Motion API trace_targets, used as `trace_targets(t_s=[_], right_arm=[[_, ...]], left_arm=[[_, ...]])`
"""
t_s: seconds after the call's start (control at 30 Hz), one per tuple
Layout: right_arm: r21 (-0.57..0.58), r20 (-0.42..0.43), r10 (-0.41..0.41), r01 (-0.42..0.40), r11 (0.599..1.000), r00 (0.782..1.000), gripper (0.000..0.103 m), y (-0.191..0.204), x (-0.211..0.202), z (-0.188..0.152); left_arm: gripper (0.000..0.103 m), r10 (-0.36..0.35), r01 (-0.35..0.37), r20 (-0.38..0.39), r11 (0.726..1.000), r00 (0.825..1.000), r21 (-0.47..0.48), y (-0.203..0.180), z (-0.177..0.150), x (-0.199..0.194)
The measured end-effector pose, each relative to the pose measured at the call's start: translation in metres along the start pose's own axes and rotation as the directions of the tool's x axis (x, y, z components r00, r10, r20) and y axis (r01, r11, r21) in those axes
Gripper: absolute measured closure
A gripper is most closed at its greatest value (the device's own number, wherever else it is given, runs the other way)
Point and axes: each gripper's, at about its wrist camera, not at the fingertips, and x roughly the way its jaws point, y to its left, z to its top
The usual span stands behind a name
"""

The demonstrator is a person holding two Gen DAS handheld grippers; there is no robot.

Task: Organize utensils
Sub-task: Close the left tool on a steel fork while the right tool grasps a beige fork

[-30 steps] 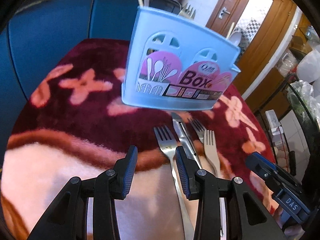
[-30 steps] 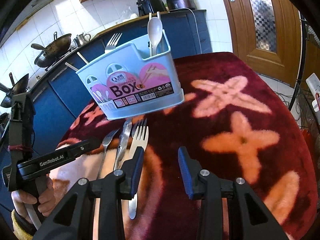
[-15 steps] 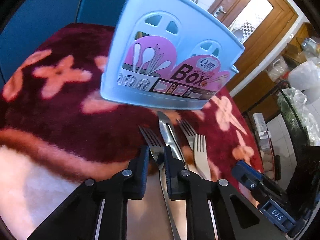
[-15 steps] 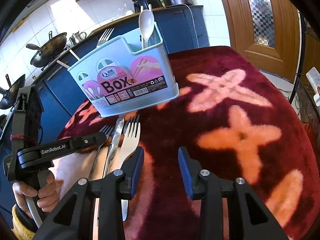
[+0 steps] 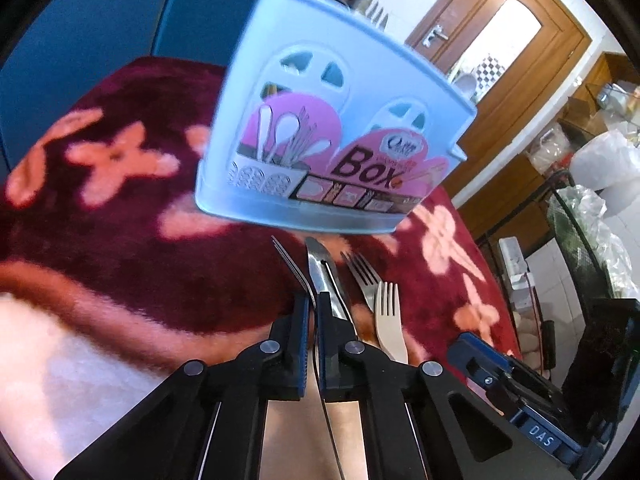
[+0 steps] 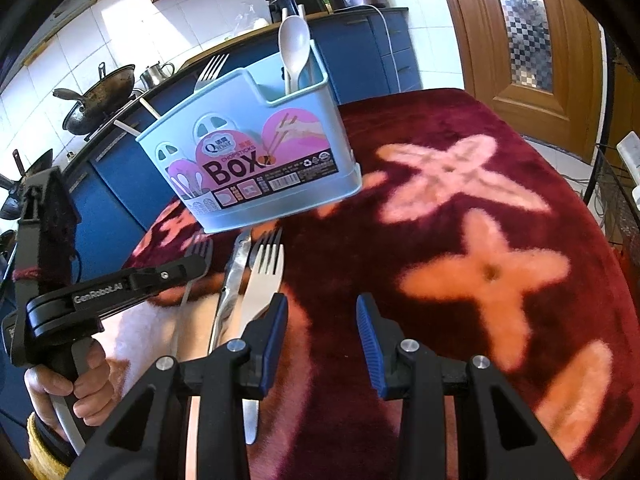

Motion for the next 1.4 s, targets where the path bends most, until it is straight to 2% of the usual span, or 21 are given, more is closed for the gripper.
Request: trace_targets(t_s=[0.27,0.43,0.9,1.0,1.27,1.4], right_arm=[[-0.007,-0.058,0.070,-0.071,0.997,0.996,0.064,0.015,0.013,0.002],[-0.018,-0.103,0.073,-0.075,0.997,0.992,0.064,0.024,0.027,0.003],[-0.136,-0.115,-0.017,0.001,0.991,0.993,0.063,0.045,0.056,0.015],[-0.142,-0.112,-0.031,0.015,0.990,0.993,0.070,0.044,0.058,0.019],[-0.067,-0.092,0.037,-0.043,0.997,0.995,0.074,0.028,0.048,0.021],[-0.048,-0.104,0.037,-0.042,0.998,0.994,0.074,0.021,0.044,0.019]], left_arm=[[0.100,0.026,-0.030,0.093,0.999,0.995,0.033,0.000,0.000,-0.031],[0.100,0.027,-0.034,0.125,0.998,0.992,0.051,0.001,-0.002,-0.043],[0.100,0.012,-0.017,0.143,0.999,0.990,0.036,0.011,-0.004,-0.051],[0.100,0.010,-0.016,0.146,0.999,0.989,0.036,0.010,-0.006,-0.053],[0.100,0.011,-0.018,0.152,0.999,0.988,0.043,0.007,-0.007,-0.056],[0.100,0.011,-0.018,0.151,0.999,0.988,0.043,0.007,-0.007,-0.056]])
